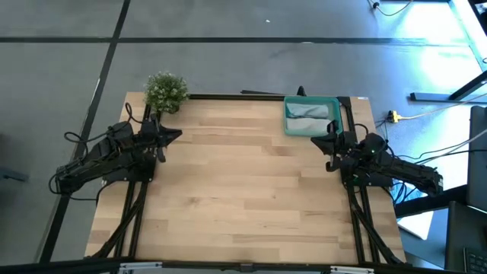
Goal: Roll microfiber towels into tight, uniform cylinder then place into a basket
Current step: Return to Home Position
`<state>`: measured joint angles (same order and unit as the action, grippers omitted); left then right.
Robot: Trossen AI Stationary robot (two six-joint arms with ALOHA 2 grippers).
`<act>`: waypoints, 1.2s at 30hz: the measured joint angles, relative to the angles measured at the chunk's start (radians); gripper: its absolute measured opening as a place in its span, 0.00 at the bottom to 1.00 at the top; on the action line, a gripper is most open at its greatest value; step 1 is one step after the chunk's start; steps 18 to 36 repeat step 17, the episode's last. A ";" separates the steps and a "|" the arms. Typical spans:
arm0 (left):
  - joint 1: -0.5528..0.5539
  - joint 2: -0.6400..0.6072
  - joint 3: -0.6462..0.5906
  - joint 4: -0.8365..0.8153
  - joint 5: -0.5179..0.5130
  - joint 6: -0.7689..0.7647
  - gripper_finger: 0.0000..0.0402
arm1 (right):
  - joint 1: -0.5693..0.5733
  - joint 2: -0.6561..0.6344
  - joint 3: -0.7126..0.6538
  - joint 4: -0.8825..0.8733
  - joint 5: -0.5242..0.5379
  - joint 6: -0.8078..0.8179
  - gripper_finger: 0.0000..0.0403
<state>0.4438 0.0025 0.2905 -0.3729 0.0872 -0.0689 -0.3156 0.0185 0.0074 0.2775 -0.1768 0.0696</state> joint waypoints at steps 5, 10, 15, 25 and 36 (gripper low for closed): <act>0.000 0.000 0.000 0.000 0.000 0.000 0.07 | 0.000 0.000 0.000 0.000 0.000 0.000 0.05; 0.000 0.000 0.000 0.000 0.000 0.000 0.05 | 0.000 0.000 0.000 0.000 0.000 0.000 0.05; 0.000 0.000 0.000 0.000 0.000 0.000 0.03 | 0.000 0.000 0.000 0.000 0.000 0.000 0.05; 0.000 0.000 0.000 0.000 0.000 0.000 0.02 | 0.000 0.000 0.000 0.000 0.000 0.000 0.05; 0.000 0.000 0.000 0.000 0.000 0.000 0.02 | 0.000 0.000 0.000 0.000 0.000 0.000 0.05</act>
